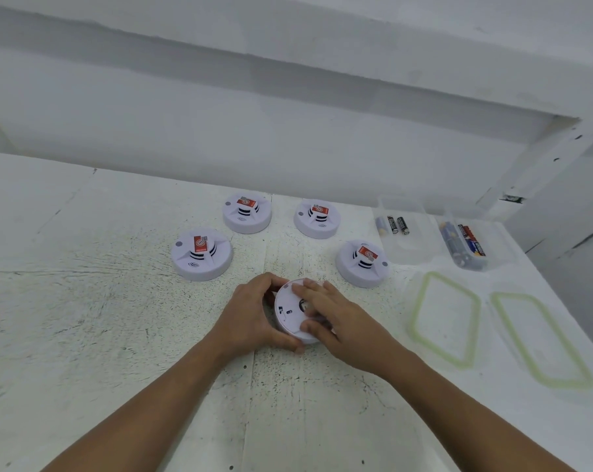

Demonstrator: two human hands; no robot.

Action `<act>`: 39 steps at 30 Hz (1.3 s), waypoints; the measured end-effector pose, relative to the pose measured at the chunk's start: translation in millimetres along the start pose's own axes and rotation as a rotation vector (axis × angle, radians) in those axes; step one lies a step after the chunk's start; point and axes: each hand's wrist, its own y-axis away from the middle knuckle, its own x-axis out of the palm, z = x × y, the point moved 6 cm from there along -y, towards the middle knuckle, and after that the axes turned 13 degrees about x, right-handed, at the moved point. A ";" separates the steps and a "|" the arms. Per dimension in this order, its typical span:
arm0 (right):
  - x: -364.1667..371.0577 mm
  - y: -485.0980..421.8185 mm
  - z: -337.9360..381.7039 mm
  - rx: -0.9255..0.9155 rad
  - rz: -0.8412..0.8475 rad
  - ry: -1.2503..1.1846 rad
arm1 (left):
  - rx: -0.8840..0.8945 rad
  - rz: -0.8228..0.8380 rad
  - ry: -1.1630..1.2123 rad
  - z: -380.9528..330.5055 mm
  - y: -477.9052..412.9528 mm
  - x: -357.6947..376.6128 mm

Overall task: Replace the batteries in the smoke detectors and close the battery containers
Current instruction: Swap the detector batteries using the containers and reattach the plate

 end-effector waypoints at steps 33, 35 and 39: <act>9.4 2.5 -33.6 0.355 -0.217 -1.299 | -0.038 -0.209 0.178 10.6 12.4 -4.3; 10.3 3.5 -35.3 0.353 -0.223 -1.295 | -0.049 -0.195 0.176 12.0 12.9 -2.3; 10.6 3.6 -34.0 0.348 -0.222 -1.295 | -0.056 -0.198 0.180 12.4 12.8 -1.9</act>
